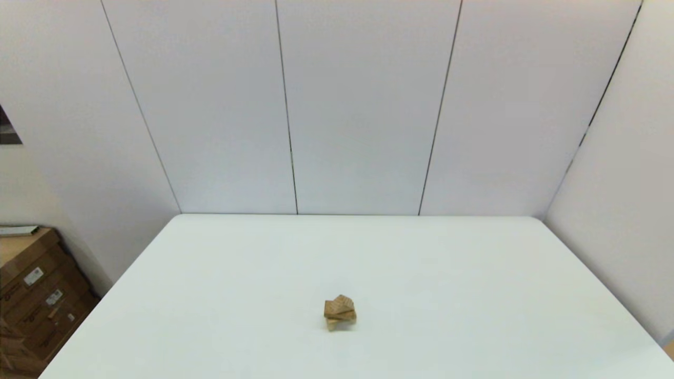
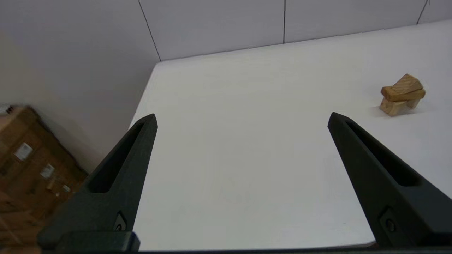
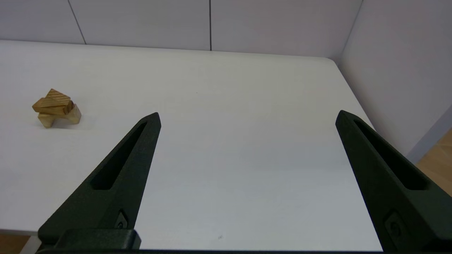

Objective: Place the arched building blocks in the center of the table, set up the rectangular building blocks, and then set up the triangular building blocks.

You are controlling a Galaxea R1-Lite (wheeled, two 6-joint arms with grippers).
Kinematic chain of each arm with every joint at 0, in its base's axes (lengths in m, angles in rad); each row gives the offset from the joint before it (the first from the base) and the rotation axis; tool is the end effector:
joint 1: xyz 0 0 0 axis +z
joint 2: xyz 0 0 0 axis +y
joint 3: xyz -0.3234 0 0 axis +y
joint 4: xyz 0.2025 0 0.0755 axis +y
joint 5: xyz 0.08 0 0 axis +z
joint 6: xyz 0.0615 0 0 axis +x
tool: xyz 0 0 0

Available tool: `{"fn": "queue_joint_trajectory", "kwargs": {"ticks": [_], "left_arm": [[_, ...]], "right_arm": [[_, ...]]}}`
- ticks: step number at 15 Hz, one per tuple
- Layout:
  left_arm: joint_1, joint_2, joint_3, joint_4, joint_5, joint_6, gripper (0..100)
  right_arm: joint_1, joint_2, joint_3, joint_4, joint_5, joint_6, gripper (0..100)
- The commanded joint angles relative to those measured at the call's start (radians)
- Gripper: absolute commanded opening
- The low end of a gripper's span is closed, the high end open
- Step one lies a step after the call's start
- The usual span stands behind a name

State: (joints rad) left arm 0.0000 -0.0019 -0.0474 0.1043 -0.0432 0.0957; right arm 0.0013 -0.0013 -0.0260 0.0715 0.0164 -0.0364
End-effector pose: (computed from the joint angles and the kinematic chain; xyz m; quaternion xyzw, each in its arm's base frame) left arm 0.0164 -0.0027 0.0770 0.0472 0.0264 -0.0229 0.9983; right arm 0.0183 0.0010 0.0743 -0.0180 0.0219 0.0092 0.9996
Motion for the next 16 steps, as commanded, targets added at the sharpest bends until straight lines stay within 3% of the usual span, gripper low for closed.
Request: {"fn": "queue_joint_trajectory", "kwargs": {"ticks": [1,6,16], "left_arm": [[0.000,0.002,0.006,0.000,0.002,-0.005,100],[0.000,0.002,0.006,-0.001,0.048,-0.087,100],[0.000,0.002,0.006,-0.001,0.048,-0.088,100]], "right_arm": [[0.000,0.001,0.000,0.001,0.000,0.000,100],[0.000,0.001,0.000,0.001,0.000,0.003,100],[0.000,0.001,0.000,0.001,-0.001,0.006,100]]}}
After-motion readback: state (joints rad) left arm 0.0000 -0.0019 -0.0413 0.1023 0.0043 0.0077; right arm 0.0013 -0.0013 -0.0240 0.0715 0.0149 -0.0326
